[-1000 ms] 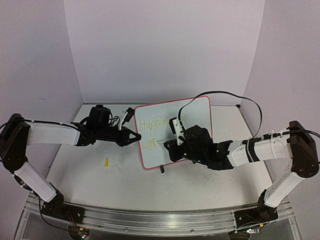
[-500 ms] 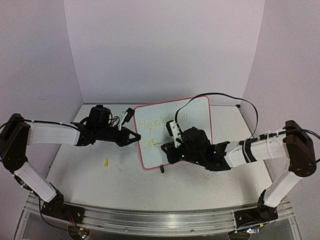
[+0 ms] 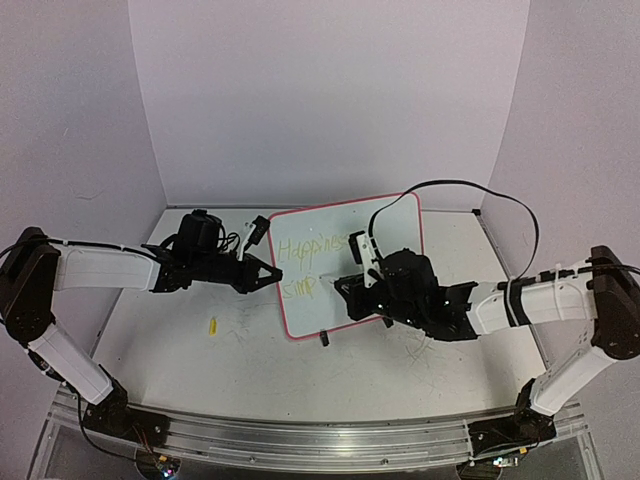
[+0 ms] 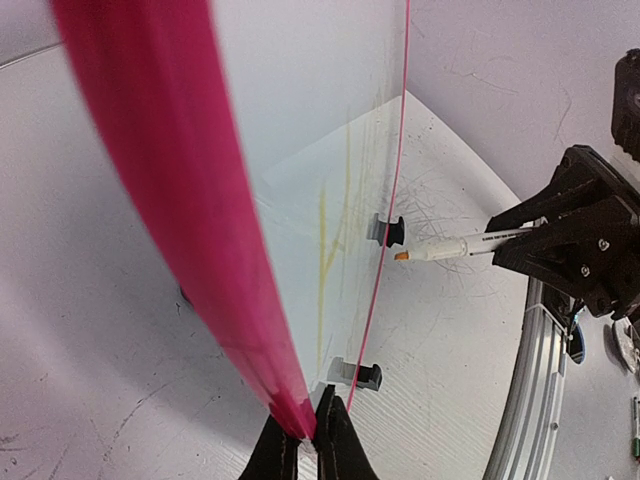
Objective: Write a sentence on the whiteboard
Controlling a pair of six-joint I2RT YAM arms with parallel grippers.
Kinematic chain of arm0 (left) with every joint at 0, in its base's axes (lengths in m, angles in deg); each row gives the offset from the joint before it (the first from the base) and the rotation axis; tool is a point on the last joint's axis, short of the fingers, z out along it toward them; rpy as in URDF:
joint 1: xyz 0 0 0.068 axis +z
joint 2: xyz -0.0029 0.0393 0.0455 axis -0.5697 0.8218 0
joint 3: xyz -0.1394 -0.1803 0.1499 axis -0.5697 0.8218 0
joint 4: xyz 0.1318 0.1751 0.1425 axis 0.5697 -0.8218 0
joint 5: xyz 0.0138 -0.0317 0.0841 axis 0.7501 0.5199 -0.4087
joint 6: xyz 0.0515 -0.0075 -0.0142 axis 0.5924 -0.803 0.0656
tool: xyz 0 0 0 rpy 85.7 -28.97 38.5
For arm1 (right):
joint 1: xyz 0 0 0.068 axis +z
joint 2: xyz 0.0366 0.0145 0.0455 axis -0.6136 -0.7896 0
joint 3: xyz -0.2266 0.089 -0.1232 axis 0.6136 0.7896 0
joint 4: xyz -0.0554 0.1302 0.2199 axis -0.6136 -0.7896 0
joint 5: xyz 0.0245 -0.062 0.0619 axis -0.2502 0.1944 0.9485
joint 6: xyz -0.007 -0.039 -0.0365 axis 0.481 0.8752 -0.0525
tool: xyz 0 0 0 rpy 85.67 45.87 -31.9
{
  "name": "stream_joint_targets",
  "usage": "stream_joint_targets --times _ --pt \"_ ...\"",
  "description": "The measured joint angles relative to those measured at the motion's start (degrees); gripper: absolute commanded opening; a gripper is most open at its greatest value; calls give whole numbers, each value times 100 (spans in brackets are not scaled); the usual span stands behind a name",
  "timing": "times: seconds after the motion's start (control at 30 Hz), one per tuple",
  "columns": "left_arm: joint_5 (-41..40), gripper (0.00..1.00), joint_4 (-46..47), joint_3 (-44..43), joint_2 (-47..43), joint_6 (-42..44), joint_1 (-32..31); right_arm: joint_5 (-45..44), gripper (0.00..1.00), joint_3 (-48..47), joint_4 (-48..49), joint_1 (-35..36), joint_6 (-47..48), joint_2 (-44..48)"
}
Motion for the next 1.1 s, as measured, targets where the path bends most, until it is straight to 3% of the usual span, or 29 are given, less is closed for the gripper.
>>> stream_joint_targets --times 1.1 --pt "-4 0 -9 0 0 -9 0 -110 0 -237 41 -63 -8 -304"
